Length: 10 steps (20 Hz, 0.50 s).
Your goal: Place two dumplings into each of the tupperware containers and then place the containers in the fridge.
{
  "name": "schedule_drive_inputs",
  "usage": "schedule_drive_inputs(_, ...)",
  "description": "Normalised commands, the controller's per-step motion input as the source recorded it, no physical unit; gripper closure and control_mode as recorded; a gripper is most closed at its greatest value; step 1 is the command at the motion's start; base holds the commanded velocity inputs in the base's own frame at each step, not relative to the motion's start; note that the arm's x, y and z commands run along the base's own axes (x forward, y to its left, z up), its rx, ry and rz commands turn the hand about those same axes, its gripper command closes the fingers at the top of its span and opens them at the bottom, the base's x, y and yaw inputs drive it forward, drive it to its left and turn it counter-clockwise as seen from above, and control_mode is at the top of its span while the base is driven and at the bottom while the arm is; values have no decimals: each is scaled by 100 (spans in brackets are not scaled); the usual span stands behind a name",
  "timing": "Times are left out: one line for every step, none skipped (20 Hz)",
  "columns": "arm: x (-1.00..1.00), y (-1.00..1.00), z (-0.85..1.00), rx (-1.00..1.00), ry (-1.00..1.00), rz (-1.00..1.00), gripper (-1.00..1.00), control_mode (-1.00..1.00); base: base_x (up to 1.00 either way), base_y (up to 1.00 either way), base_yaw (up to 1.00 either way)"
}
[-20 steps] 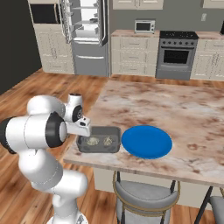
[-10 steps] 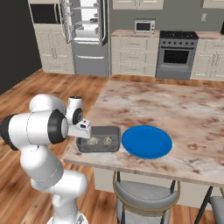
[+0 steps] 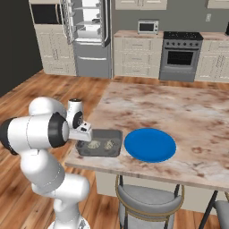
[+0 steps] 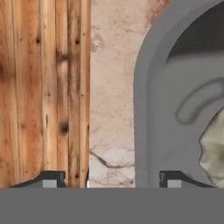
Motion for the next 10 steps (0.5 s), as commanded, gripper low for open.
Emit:
schedule_drive_inputs(0, 0, 0, 0, 0, 0, 100, -100, 0, 0, 0)
schedule_drive_inputs(0, 0, 0, 0, 0, 0, 100, -100, 0, 0, 0)
schedule_drive_inputs(0, 0, 0, 0, 0, 0, 100, -100, 0, 0, 0)
schedule_drive_inputs(0, 0, 0, 0, 0, 0, 100, -100, 0, 0, 0)
schedule_drive_inputs(0, 0, 0, 0, 0, 0, 100, -100, 0, 0, 0)
schedule_drive_inputs(0, 0, 0, 0, 0, 0, 100, -100, 0, 0, 0)
schedule_drive_inputs(0, 0, 0, 0, 0, 0, 100, -100, 0, 0, 0)
schedule_drive_inputs(0, -6, 0, 0, 0, 0, 100, -100, 0, 0, 0)
schedule_drive_inputs(0, -9, 0, 0, 0, 0, 100, -100, 0, 0, 0)
schedule_drive_inputs(0, -9, 0, 0, -2, 0, 100, -100, 0, 0, 0)
